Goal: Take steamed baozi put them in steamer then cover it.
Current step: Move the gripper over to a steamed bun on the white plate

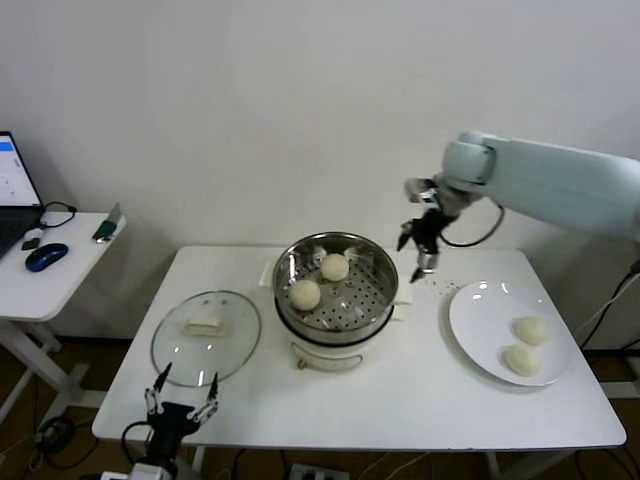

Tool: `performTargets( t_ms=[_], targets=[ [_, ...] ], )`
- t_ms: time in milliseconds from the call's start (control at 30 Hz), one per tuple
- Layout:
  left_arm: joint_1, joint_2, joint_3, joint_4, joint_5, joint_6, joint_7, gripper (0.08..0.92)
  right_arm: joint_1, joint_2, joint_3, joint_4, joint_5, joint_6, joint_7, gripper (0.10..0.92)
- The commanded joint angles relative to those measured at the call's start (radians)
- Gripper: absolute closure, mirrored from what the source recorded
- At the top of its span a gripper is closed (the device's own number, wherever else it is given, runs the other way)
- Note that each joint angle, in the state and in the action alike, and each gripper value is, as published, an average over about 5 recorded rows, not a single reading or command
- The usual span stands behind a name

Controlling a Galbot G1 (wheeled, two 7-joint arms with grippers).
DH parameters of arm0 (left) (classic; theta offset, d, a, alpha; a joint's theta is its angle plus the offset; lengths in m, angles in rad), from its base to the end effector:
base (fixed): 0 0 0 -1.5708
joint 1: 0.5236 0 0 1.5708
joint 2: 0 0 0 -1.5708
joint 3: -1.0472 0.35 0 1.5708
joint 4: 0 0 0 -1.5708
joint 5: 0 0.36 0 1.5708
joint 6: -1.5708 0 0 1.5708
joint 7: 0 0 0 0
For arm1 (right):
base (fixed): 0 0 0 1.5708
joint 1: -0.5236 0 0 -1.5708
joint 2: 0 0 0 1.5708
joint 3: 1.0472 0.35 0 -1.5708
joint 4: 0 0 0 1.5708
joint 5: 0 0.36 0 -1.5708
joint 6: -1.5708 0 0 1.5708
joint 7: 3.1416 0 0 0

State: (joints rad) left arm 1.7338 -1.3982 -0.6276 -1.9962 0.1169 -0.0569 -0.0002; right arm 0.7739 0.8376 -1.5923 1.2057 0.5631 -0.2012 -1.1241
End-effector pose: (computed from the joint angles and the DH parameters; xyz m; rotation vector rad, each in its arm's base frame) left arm 0.1302 0.0681 -0.3557 -0.0389 -2.9100 -0.4668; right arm 0.5741 -0.1066 -0.0332 1.3655 -1.3801 1.2783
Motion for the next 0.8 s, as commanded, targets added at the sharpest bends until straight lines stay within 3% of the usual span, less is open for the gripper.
performTargets(
  t_ms=[33, 400, 800],
  targets=[
    [0.001, -0.011, 0.0, -0.003, 0.015, 0.007, -0.001, 0.177, -0.153, -0.36, 0.079, 0.067, -0.324, 0.047, -0.013, 0.203],
    [0.017, -0.04, 0.006, -0.006, 0.049, 0.012, -0.006, 0.177, -0.582, -0.372, 0.446, -0.092, -0.542, 0.148, -0.063, 0.203],
    [0.012, -0.071, 0.024, 0.011, 0.081, 0.01, -0.013, 0.177, -0.649, -0.264, 0.505, -0.188, -0.61, 0.156, -0.058, 0.203]
  ],
)
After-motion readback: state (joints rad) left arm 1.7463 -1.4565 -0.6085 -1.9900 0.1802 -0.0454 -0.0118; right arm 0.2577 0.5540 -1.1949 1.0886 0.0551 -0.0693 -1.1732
